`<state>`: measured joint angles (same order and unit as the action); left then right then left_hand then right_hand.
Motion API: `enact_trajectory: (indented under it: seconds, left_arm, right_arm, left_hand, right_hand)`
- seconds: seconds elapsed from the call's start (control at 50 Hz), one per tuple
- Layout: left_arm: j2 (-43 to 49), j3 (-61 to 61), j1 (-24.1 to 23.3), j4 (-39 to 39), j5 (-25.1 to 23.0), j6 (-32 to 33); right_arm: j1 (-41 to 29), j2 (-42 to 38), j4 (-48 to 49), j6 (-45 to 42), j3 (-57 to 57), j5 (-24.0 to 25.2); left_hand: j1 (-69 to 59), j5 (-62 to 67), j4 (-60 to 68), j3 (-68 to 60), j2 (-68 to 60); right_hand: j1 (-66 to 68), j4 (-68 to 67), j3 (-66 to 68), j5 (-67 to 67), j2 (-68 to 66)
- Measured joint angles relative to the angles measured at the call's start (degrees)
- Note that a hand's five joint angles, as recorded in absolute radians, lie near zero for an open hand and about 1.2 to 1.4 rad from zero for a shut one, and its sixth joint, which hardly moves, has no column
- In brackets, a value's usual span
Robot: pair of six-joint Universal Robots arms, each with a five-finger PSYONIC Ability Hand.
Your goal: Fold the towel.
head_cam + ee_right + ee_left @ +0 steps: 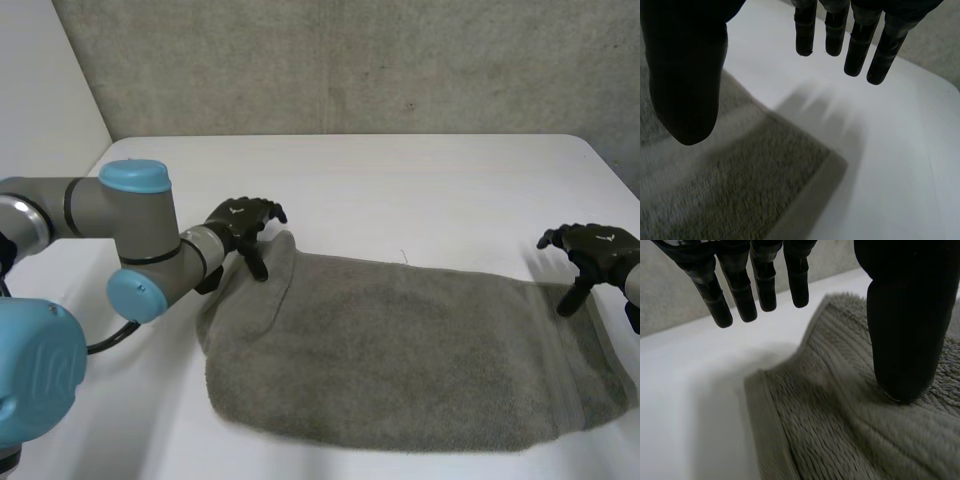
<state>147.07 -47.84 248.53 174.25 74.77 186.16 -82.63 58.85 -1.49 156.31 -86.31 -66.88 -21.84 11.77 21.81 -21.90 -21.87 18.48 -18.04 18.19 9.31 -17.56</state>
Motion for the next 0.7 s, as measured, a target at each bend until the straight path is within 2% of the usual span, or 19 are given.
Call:
enact_trajectory:
  seconds: [0.14,0.2,0.34,0.54,0.7]
  left_arm:
    - [2.08,1.46,-0.27,-1.53,0.06,0.03]
    - [1.92,1.22,-0.73,-1.46,0.2,0.02]
    - [0.95,0.59,-1.34,-1.18,0.77,0.05]
    - [-4.66,-3.11,-1.55,0.34,0.76,-0.01]
    - [-12.64,-10.47,-1.49,4.73,0.63,-0.01]
  right_arm:
    - [1.61,-2.57,0.02,-2.65,0.0,-0.44]
    - [1.9,-3.74,0.05,-3.22,0.32,-0.55]
    - [1.92,-4.78,0.31,-3.38,0.69,-0.33]
    - [1.86,-5.21,1.66,-3.3,0.51,-0.03]
    - [1.85,-5.77,2.26,-3.27,0.6,0.06]
  left_hand:
    - [-12.52,11.75,11.94,-12.57,-12.59]
    - [-26.98,26.1,26.53,-26.35,-27.06]
    - [-43.17,43.05,43.67,-43.48,-43.48]
    - [-45.94,46.61,47.66,-47.6,-47.48]
    - [-46.12,46.68,47.9,-47.78,-47.67]
  right_hand:
    - [0.44,-0.07,0.51,0.44,-0.11]
    - [4.62,-4.82,4.96,4.61,-4.8]
    - [16.79,-17.18,17.2,16.21,-17.78]
    - [29.39,-29.79,29.6,26.74,-29.9]
    - [24.5,-25.19,24.77,24.0,-25.38]
